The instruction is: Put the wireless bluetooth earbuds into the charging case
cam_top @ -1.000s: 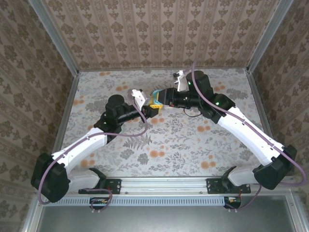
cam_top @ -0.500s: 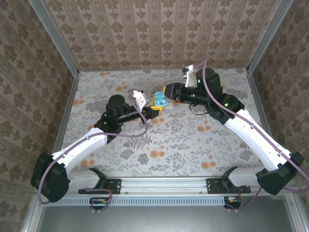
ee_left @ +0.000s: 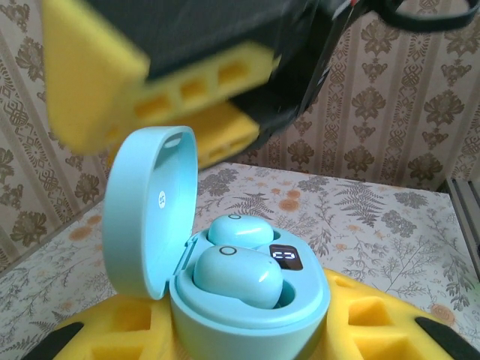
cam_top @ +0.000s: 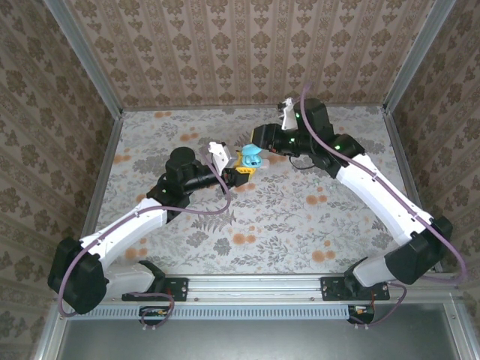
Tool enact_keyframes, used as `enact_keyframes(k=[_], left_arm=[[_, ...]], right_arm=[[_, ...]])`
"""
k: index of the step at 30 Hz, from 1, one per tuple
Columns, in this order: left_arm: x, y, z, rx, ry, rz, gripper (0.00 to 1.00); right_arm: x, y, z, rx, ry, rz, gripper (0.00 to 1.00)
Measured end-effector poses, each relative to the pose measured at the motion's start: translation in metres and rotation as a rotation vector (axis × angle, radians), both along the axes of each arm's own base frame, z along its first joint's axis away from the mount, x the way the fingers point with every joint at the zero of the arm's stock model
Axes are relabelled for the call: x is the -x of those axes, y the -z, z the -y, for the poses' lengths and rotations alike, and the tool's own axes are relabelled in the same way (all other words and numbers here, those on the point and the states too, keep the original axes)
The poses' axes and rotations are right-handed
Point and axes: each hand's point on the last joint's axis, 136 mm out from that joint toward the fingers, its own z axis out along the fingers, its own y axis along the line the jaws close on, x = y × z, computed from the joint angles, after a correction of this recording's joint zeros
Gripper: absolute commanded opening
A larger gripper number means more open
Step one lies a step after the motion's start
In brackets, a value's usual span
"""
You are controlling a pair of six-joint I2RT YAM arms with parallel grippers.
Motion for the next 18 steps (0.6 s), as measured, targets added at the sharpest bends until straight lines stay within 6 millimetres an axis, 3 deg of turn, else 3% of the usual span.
enact_keyframes(k=[6, 10, 14, 18], left_arm=[[-0.003, 0.001, -0.001, -0.002, -0.016, -0.004, 0.26], [-0.005, -0.002, -0.001, 0.009, -0.031, 0.001, 0.26], [-0.006, -0.006, -0.001, 0.023, -0.032, 0.008, 0.26], [-0.005, -0.01, -0.001, 0.037, -0.027, 0.012, 0.26]], right_arm=[[0.005, 0.002, -0.003, -0.027, -0.04, -0.015, 0.48], [0.02, 0.01, -0.002, -0.067, -0.064, -0.044, 0.51], [0.034, 0.014, -0.001, -0.136, -0.087, -0.08, 0.61], [0.035, 0.013, 0.003, -0.238, -0.096, -0.112, 0.63]])
